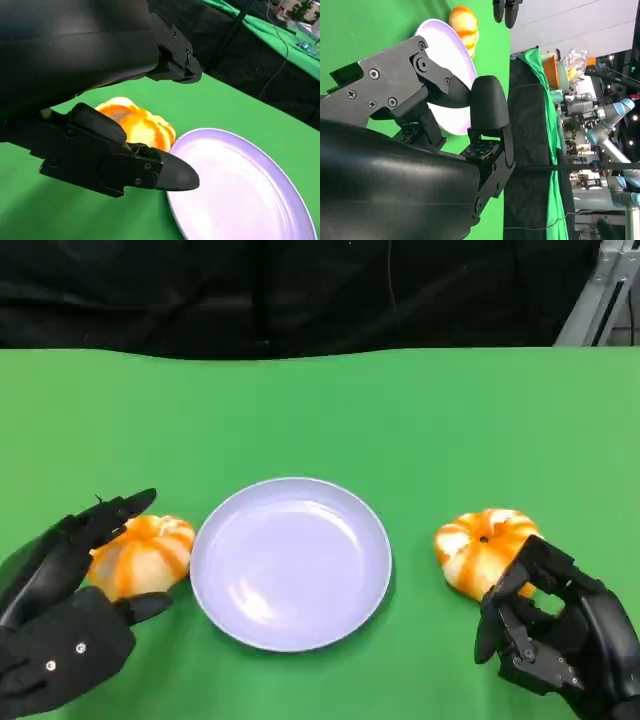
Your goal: Grasp the bread from the table and place it into the plate.
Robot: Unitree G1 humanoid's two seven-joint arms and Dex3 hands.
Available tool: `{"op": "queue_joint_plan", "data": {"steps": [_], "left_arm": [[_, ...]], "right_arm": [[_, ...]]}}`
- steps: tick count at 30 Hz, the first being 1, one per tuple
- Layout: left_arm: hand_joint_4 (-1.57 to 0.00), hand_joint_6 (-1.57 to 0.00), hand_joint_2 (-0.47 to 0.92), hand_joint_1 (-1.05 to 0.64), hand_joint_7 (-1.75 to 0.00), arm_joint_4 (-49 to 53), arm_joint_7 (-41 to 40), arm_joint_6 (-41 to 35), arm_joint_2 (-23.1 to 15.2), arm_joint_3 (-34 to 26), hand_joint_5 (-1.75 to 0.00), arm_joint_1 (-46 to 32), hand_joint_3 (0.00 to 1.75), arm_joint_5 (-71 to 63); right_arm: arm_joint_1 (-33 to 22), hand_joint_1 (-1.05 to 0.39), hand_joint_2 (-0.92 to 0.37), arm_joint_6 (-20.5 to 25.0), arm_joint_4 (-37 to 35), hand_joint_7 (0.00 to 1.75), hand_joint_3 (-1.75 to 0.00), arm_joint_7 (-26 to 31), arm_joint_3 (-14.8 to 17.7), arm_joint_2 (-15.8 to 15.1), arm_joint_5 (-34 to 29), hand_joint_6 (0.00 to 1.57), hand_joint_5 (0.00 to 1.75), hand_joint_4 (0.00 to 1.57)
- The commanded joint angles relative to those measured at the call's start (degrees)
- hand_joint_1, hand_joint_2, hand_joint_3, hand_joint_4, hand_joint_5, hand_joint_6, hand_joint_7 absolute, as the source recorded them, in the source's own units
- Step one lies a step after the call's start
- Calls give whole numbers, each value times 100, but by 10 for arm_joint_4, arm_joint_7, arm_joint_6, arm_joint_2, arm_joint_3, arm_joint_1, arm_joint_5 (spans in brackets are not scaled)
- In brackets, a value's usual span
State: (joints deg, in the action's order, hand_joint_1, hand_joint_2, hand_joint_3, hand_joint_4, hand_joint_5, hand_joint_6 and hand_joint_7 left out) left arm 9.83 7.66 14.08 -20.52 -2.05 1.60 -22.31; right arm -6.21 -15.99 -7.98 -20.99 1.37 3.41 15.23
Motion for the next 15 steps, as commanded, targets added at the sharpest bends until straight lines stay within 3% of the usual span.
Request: {"op": "queue_joint_plan", "data": {"steps": [1, 15], "left_arm": [[-11, -31, 92, -82, -2, 12, -31, -1, -37, 27, -10, 18, 24, -61], [-14, -34, 92, -83, -2, 21, -56, -2, -54, 50, -9, 26, 24, -91]], "right_arm": [[0, -14, -63, 2, 5, 175, -103, 5, 2, -5, 1, 60, 175, 83], [0, -15, -62, 2, 5, 175, -105, 6, 2, -6, 0, 60, 175, 83]]}}
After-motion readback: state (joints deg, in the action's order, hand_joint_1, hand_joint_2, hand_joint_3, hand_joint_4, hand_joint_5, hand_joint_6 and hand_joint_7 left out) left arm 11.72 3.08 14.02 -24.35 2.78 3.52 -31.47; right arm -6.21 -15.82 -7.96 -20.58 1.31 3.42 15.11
